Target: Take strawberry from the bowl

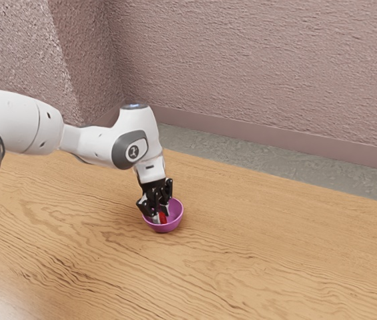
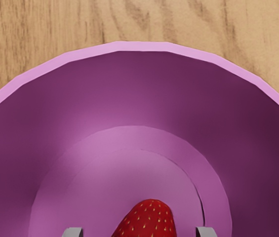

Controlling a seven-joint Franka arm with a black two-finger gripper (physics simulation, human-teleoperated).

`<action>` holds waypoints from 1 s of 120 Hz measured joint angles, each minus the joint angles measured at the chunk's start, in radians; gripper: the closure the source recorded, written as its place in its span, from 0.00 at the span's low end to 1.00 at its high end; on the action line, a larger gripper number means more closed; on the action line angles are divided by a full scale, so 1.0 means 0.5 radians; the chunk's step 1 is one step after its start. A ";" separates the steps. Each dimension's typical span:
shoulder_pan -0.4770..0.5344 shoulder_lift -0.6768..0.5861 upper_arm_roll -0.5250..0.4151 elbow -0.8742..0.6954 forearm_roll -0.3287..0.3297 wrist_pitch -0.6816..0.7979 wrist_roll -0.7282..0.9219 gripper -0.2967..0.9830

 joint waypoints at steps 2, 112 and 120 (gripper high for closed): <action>0.000 0.001 0.000 0.002 0.002 0.000 -0.001 0.57; -0.535 -0.285 -0.072 0.177 0.117 -0.285 -0.431 0.48; -0.546 -0.676 0.162 0.183 0.012 -0.449 -0.596 0.41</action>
